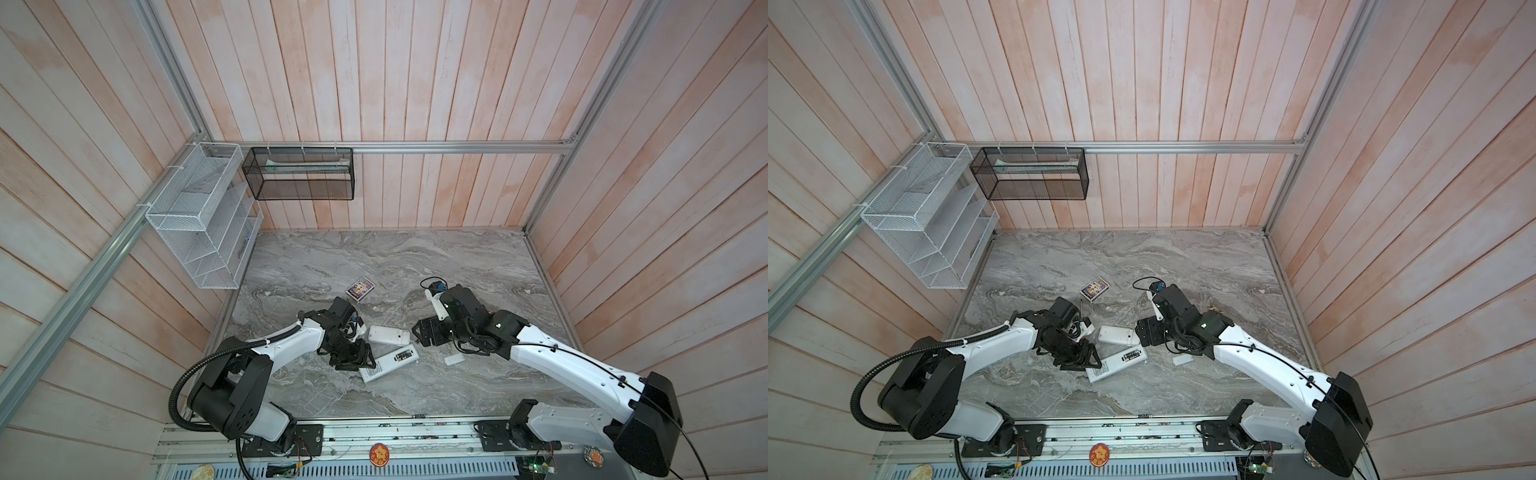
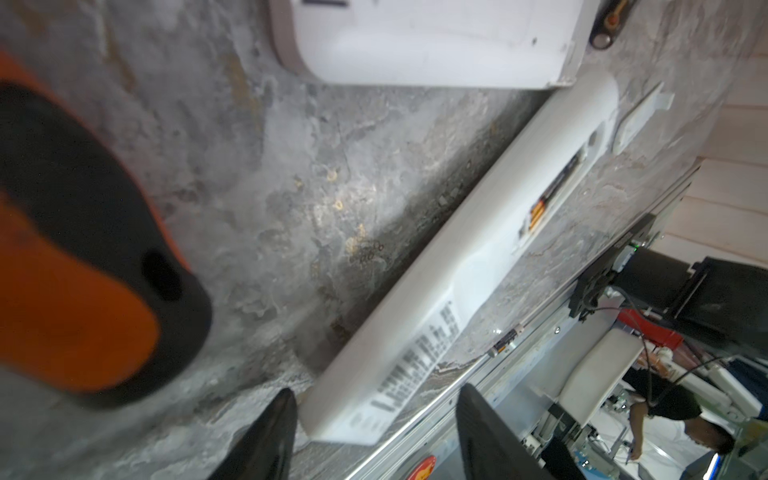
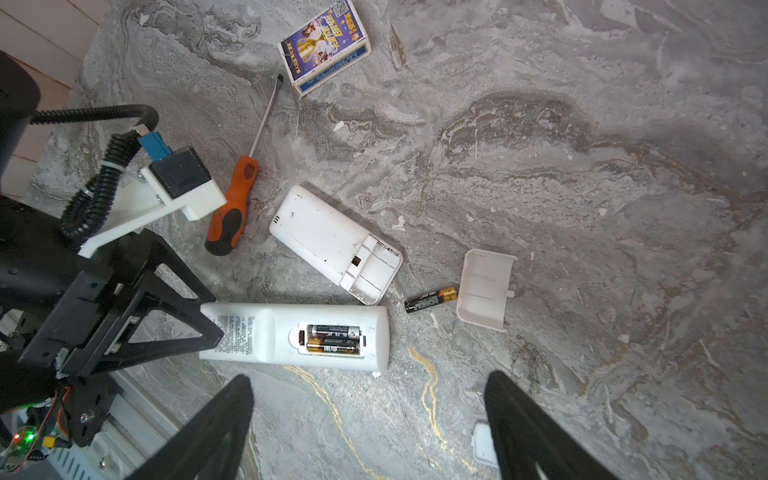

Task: Unload the batteries from the remote control
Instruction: 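Reach the right gripper toward the orange screwdriver while the left arm draws back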

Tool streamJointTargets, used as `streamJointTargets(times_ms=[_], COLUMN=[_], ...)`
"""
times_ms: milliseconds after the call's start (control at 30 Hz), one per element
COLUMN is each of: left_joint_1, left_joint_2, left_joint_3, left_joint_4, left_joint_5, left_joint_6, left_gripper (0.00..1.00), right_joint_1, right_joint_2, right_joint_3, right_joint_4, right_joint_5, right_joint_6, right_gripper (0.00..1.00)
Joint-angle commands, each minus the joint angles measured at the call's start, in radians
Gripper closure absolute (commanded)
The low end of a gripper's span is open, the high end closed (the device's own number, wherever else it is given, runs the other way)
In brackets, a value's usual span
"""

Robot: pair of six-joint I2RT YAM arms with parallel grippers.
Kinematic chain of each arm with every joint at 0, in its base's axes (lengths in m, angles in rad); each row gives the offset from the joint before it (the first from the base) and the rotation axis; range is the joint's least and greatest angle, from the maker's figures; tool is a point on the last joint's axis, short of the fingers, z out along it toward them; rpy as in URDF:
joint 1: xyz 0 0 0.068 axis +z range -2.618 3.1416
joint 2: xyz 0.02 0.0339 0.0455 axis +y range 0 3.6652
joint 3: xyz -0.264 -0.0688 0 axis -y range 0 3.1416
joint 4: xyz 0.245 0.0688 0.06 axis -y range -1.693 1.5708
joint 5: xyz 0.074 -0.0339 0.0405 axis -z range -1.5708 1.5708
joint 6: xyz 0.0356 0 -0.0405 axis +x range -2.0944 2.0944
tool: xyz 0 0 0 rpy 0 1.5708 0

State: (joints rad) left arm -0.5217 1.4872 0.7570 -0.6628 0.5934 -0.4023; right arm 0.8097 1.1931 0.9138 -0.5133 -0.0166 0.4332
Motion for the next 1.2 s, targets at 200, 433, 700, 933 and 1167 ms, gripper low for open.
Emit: streamJointTargets(times_ms=[200, 433, 700, 933, 1167], left_joint_1=[0.005, 0.024, 0.176, 0.272, 0.288], left_joint_2=[-0.064, -0.224, -0.501, -0.622, -0.692], left_joint_3=[0.020, 0.104, 0.065, 0.027, 0.013], left_joint_4=[-0.027, -0.056, 0.029, 0.058, 0.060], left_joint_5=[-0.046, -0.184, -0.309, -0.250, -0.285], left_joint_6=[0.015, -0.001, -0.104, -0.121, -0.119], left_gripper=[0.00, 0.00, 0.00, 0.00, 0.00], right_joint_1=[-0.003, 0.000, -0.002, 0.055, 0.140], right_joint_2=[-0.077, -0.236, -0.016, 0.309, 0.402], right_joint_3=[-0.007, -0.200, -0.044, 0.209, 0.252], right_joint_4=[0.067, 0.319, 0.308, 0.118, 0.156], right_joint_5=[-0.008, -0.220, -0.159, -0.234, -0.146], right_joint_6=[-0.171, -0.546, -0.290, -0.282, -0.489], right_gripper=[0.09, 0.10, 0.09, 0.11, 0.08])
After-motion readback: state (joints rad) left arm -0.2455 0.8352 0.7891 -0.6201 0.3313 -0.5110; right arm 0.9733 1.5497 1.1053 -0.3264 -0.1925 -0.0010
